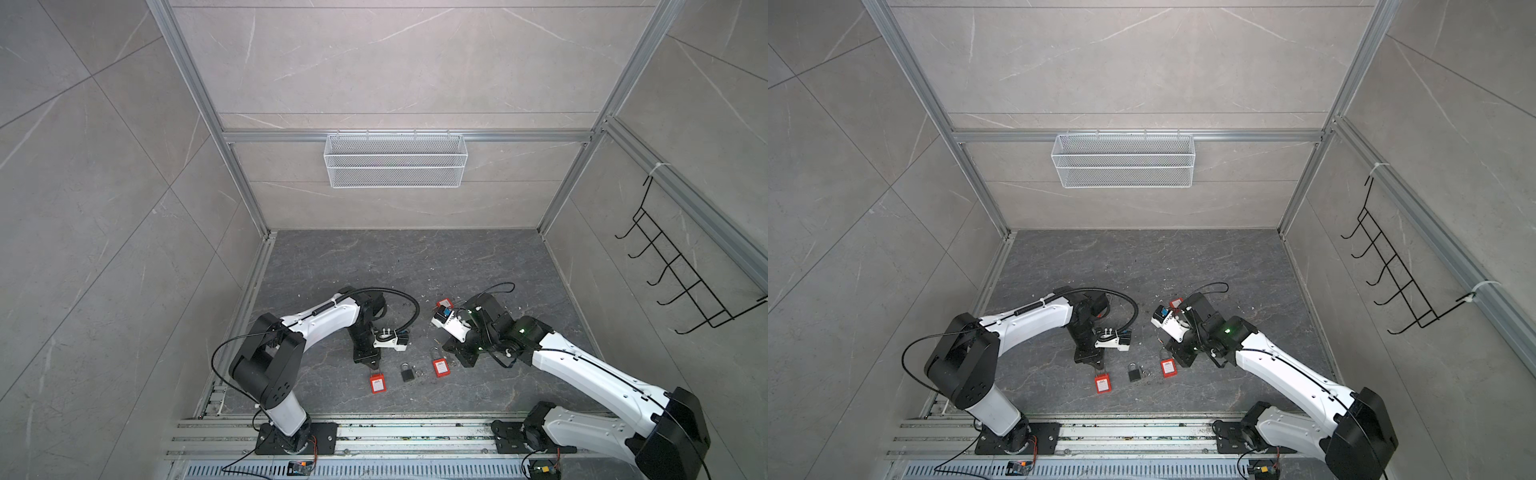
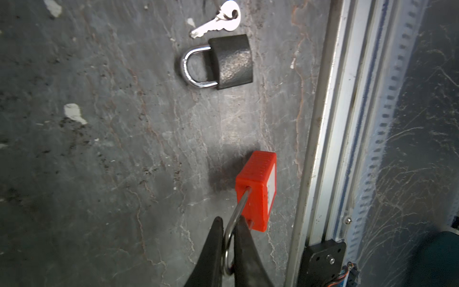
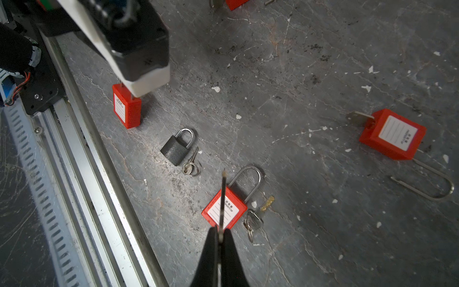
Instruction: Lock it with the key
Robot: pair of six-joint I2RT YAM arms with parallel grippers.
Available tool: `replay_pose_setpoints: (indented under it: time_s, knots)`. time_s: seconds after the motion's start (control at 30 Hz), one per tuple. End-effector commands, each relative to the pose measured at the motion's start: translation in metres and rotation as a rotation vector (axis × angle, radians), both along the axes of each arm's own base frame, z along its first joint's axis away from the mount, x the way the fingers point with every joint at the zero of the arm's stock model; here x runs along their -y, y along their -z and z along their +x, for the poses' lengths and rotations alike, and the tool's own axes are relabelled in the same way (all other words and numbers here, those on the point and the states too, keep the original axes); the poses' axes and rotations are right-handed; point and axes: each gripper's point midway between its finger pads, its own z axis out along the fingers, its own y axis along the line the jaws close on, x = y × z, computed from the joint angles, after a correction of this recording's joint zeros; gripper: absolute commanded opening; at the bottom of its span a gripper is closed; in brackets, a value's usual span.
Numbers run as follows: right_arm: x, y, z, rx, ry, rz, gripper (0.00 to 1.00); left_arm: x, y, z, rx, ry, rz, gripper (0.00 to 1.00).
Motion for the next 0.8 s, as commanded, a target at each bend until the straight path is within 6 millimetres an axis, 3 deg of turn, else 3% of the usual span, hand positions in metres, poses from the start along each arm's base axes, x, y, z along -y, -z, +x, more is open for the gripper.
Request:
replay_pose_setpoints:
  time_s: [0.0, 0.23, 0.4, 0.5, 0.6, 0.77]
  knots:
    - [-0.005, -0.009, 0.008, -0.018, 0.067, 0.036, 0.00, 0.007, 0.003, 0.023, 0.070, 0.016, -0.023, 0.12]
    - [-0.007, -0.014, 0.007, -0.098, 0.166, 0.077, 0.00, 0.011, 0.004, 0.041, 0.115, -0.006, -0.045, 0.27]
    - [-0.005, -0.013, 0.003, -0.176, 0.252, 0.086, 0.00, 0.017, -0.019, 0.059, 0.190, -0.078, -0.135, 0.41]
    - [-0.008, -0.013, 0.002, -0.252, 0.328, 0.091, 0.00, 0.015, -0.042, 0.075, 0.250, -0.181, -0.217, 0.42]
    - [-0.021, -0.012, -0.004, -0.297, 0.358, 0.082, 0.00, 0.006, -0.065, 0.091, 0.337, -0.312, -0.285, 0.42]
    - [-0.061, -0.006, -0.013, -0.370, 0.382, 0.054, 0.00, -0.024, -0.097, 0.106, 0.468, -0.592, -0.369, 0.42]
